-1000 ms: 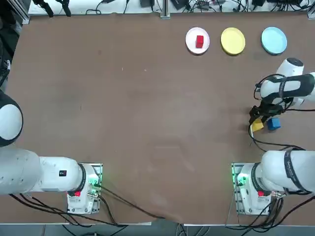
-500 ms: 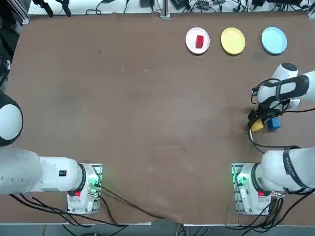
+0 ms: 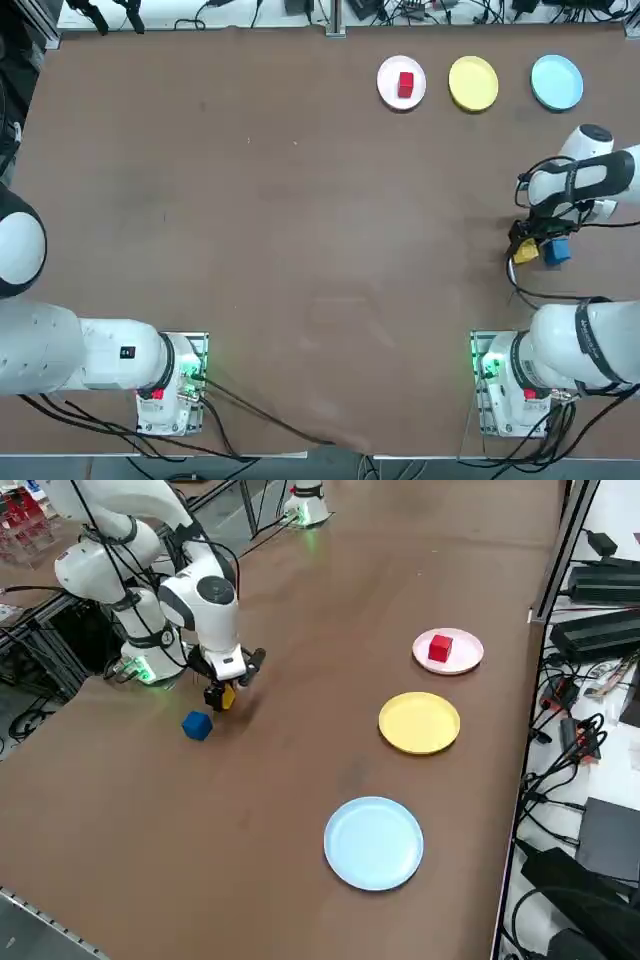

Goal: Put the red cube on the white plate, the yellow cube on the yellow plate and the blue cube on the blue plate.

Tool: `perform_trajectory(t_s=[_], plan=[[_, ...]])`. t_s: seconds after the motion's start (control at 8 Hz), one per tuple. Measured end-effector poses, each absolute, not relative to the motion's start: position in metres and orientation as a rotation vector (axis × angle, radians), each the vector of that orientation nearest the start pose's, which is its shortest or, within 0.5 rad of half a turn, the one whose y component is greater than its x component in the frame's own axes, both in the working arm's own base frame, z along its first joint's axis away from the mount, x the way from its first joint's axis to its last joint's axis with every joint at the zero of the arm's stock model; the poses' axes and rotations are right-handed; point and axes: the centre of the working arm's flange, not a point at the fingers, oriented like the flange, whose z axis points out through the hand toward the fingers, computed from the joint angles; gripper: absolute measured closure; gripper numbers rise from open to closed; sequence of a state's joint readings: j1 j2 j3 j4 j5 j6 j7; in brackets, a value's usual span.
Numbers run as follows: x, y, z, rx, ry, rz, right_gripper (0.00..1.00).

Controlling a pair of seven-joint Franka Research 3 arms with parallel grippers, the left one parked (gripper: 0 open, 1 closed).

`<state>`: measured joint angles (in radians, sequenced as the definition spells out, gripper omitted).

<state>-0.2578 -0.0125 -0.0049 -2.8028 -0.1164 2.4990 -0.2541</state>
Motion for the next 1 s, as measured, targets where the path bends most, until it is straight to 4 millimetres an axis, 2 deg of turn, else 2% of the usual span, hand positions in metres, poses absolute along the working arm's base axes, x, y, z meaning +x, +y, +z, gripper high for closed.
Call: perform_trajectory(t_s=[0.25, 0.5, 0.75, 0.88, 1.0], plan=[[0.354, -0.095, 0.223, -3.115, -0.088, 0.417, 0.29], [0.398, -0.097, 0.269, -3.161, -0.011, 0.326, 0.29], [0.466, -0.076, 0.322, -3.195, 0.105, 0.322, 0.29], [0.507, -0.064, 0.342, -3.204, 0.149, 0.325, 0.29], [0.548, -0.058, 0.35, -3.211, 0.164, 0.299, 0.29]])
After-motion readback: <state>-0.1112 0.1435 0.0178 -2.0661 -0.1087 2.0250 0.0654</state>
